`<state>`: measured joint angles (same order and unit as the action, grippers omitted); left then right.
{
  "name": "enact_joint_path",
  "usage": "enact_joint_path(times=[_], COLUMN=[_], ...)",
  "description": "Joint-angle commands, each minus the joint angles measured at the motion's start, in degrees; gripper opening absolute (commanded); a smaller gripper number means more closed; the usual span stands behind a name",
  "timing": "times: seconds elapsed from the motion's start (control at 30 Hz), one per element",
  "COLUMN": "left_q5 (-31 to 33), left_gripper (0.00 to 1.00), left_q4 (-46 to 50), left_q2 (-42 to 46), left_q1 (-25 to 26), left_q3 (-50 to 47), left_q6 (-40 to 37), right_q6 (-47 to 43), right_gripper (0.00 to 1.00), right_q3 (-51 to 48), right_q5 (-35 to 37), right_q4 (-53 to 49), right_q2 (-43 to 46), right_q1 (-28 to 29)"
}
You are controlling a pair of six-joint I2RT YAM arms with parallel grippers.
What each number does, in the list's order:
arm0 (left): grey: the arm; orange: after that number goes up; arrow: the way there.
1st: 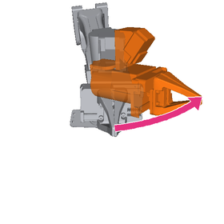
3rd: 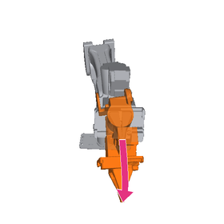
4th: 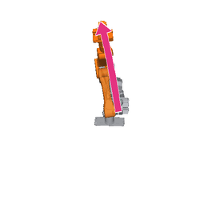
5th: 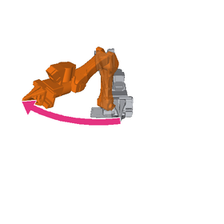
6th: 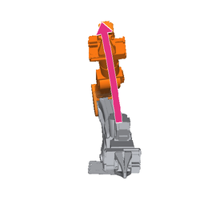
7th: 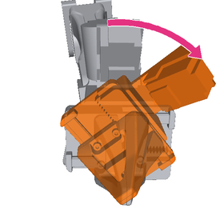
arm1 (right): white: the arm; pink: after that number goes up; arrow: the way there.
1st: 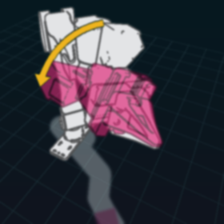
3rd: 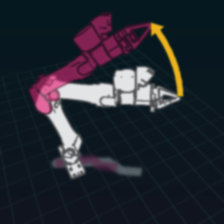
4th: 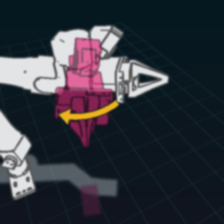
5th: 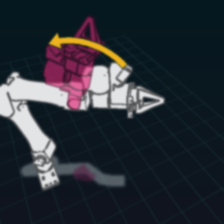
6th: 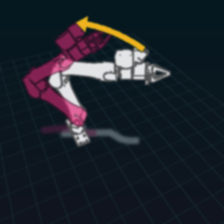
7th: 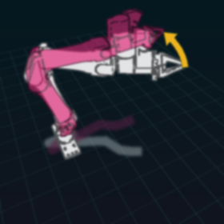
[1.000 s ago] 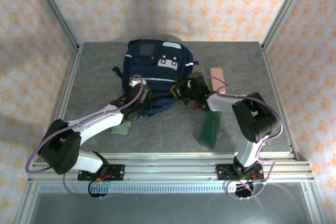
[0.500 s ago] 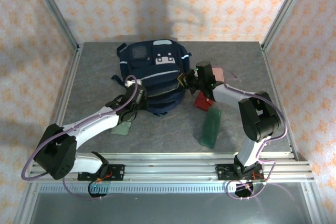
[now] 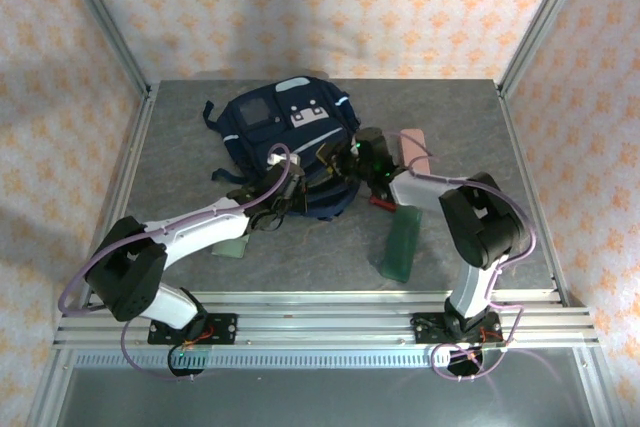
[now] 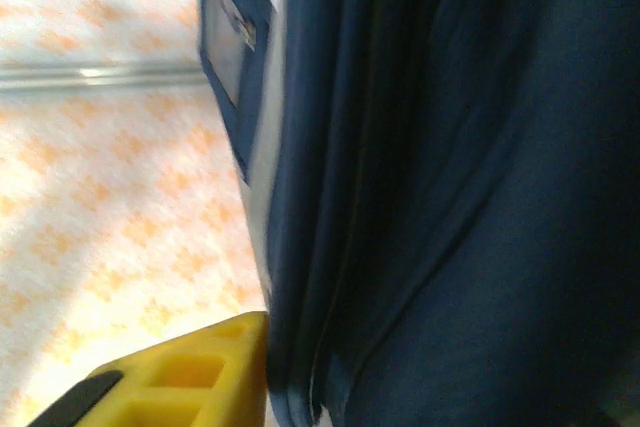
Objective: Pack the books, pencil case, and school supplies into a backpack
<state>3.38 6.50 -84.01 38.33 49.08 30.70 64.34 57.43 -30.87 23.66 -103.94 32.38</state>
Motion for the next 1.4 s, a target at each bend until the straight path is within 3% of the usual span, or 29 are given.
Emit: enact_joint_path(times=[0.0,0.1,0.37,0.67,1.03,1.2,1.37], left_q5=[-0.55,1.08,6.82,9.29,11.85,6.06,2.64], left_gripper=[0.00,0.00,0.00,0.00,0.00,0.48,0.64], left_q4=[-4.87,-4.95,-1.13,-0.84,-2.83,-1.99,-3.11], left_q2=[-0.22,0.54,4.98,9.12,-0.32,1.84,10.81], left_q1=[0.87,0.87,-2.20,-15.20,-27.43,-26.56,-20.65], left_q3=[-0.05,-1.80,-6.86,-11.25,-3.60,-0.92,-3.63], left_q6=[1.83,2.54,4.36,3.84,3.48,-0.44,-6.37], right_q6=[1.40,2.09,1.31,2.84,1.97,0.02,-2.23], right_gripper=[0.16,0.00,0.00,0.00,0.00,0.00,0.00], right_q3=[-1.08,-1.28,-1.77,-5.30,-3.34,0.99,4.56], right_q5=[-0.15,-0.10,0.81,1.14,-0.12,-1.91,-2.97], right_q4=[3.78,4.66,4.26,7.28,5.95,3.45,0.88], right_q2=[-1.34,-1.94,1.17,8.23,7.94,5.75,4.07], right_q1=[1.97,2.33,0.78,-2.83,-3.19,-3.20,-3.15])
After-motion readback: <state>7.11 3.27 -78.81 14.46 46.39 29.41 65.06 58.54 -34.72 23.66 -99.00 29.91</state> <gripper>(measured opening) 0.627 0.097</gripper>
